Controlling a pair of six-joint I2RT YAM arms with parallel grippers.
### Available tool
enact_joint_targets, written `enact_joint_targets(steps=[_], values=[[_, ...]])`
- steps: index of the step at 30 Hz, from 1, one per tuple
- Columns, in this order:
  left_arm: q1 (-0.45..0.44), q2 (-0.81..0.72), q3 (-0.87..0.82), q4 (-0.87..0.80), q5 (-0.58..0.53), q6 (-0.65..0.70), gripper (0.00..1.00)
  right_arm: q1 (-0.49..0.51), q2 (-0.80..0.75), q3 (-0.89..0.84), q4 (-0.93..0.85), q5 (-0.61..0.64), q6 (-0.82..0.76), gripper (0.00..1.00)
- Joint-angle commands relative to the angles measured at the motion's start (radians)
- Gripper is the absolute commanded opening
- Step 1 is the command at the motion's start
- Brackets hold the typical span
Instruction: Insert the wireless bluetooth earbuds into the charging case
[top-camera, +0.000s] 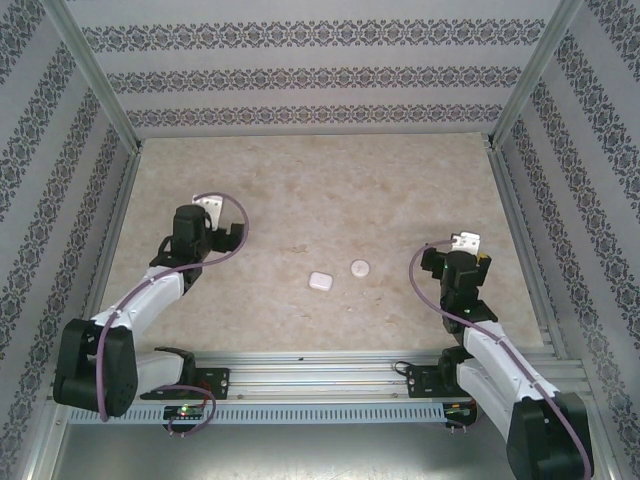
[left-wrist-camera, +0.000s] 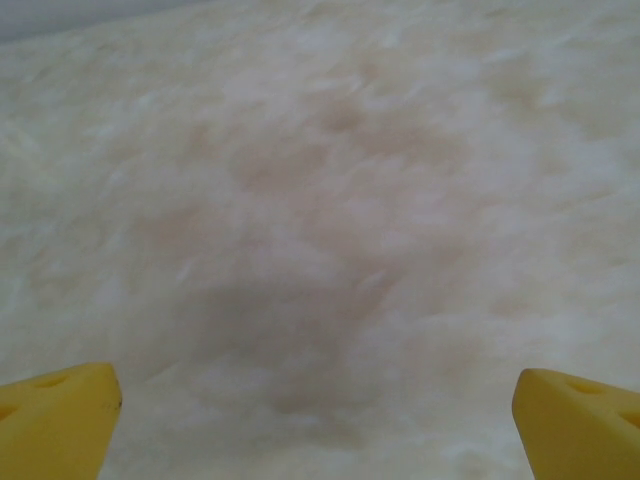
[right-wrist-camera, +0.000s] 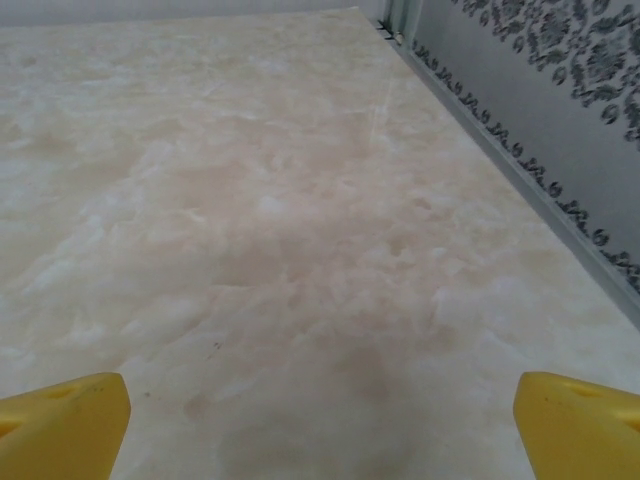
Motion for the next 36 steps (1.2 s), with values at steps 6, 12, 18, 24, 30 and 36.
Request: enact_joint_targets(steps=[6, 12, 18, 24, 30, 36], values=[[0.096, 0.04, -0.208, 0.512, 0.014, -0.03, 1.0, -0.075, 0.135, -0.037, 0.36, -0.15, -0.067, 0.98], [0.133, 0.211, -0.309, 0.882, 0.174, -0.05, 1.0, -0.113, 0.301, -0.008, 0.536, -0.237, -0.096, 0.98], [0.132, 0.396, -0.361, 1.163, 0.199, -0.037, 1.0, -0.128, 0.521, 0.089, 0.643, -0.338, -0.09, 0.98], [0.134, 0.377, -0.255, 0.942, 0.134, -0.063, 1.0, -0.128, 0.699, 0.181, 0.663, -0.34, -0.081, 0.98], [0.136, 0.368, -0.17, 0.756, 0.095, -0.076, 1.0, -0.117, 0.693, 0.202, 0.619, -0.351, -0.106, 0.98], [0.135, 0.372, -0.176, 0.772, 0.103, -0.073, 1.0, -0.112, 0.694, 0.203, 0.622, -0.365, -0.117, 0.98]])
